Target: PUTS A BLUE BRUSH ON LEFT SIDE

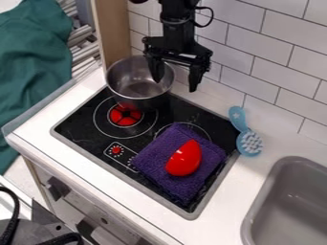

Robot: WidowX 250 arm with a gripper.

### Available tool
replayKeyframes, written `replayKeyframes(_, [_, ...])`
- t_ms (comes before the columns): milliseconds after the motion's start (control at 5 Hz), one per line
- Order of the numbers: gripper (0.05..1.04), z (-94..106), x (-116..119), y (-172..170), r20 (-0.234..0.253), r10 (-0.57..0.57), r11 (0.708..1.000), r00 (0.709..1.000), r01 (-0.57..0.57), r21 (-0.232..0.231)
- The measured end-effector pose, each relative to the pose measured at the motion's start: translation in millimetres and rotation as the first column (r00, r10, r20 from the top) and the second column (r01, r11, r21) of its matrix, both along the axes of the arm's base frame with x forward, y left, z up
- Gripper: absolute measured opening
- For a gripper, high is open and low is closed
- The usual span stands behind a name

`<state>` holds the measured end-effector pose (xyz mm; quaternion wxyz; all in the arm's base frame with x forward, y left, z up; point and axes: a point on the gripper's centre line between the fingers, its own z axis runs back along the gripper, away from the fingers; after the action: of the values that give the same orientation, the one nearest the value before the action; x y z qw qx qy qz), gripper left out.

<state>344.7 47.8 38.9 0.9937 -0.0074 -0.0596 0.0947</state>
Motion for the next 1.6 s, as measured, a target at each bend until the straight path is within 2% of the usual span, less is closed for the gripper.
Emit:
replayKeyframes(200, [1.004,-11.9,-5,-1,-0.038,0.006,1.000,0.999,-0.006,-0.006])
replayKeyframes(400, [1.004,-16.8,-7,-10,-0.048,0.004,1.000,0.999,-0.004,-0.008])
replayKeyframes(800, [1.004,-22.5,-13,-55,-0.069,-0.070,0.998,0.995,0.070,-0.008])
replayKeyframes(1200, [1.004,-24.4,-4,-113,-0.055,-0.181,0.983,0.982,0.180,-0.024])
replayKeyframes(1400, [1.004,-21.1,7,-131,-0.015,-0.178,0.984,0.984,0.177,-0.030])
replayKeyframes(1600, [1.004,-32.5,16,-131,-0.022,-0.126,0.991,0.992,0.124,-0.054])
